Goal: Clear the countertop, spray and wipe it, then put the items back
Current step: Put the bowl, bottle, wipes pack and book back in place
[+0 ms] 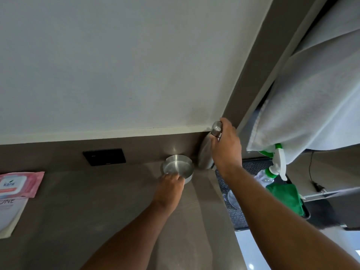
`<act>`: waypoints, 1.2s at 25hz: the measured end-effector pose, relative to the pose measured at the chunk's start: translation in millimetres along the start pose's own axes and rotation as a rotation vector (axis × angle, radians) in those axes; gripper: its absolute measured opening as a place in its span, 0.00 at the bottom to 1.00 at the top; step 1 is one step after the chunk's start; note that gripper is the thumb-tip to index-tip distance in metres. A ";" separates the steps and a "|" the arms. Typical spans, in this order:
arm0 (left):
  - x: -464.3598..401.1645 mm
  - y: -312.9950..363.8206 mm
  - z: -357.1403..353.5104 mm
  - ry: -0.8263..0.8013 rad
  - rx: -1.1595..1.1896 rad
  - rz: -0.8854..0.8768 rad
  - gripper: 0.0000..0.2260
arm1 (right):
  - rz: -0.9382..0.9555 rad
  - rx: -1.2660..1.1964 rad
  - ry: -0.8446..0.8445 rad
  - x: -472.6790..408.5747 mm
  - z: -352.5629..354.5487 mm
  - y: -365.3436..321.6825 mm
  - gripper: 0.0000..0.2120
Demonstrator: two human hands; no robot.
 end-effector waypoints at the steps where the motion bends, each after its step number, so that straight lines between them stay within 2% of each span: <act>1: -2.8 5.6 -1.0 -0.014 -0.013 -0.007 0.08 | -0.011 -0.005 0.005 -0.2 -1.1 3.1 0.23; 5: -9.3 26.7 -4.2 -0.003 -0.007 0.007 0.13 | 0.006 0.069 -0.016 -3.4 -5.4 11.2 0.25; 12: -16.2 34.3 -24.5 0.083 0.001 0.034 0.13 | 0.253 0.381 -0.053 -15.7 -8.2 11.6 0.26; 17: -16.9 29.5 -32.5 0.091 0.122 0.107 0.10 | 0.269 0.484 -0.113 -14.8 -7.6 15.6 0.27; 19: -11.7 20.3 -27.4 0.121 0.155 0.121 0.13 | 0.281 0.502 -0.093 -6.4 -6.6 10.4 0.30; 22: 11.2 -13.5 -15.6 0.169 0.065 0.197 0.22 | 0.333 0.483 -0.048 17.4 -10.7 -8.3 0.35; 25: 53.8 -74.1 -9.1 0.167 -0.044 0.316 0.22 | 0.396 0.413 -0.110 52.4 -36.4 -27.8 0.36; 27: 96.8 -128.7 -4.3 0.132 -0.101 0.432 0.21 | 0.421 0.370 -0.229 80.7 -71.2 -43.5 0.35; 30: 171.2 -212.4 4.9 0.030 -0.182 0.613 0.22 | 0.440 0.343 -0.507 124.9 -140.6 -74.2 0.33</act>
Point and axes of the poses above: each hand's wrist, its own x-axis away from the middle knuckle, its own z-axis out of the back of the hand, y = z × x, the point moved 2 cm from there along -x, towards the middle knuckle, and after that the axes turned 11 degrees about -x, right-handed, at the moved point
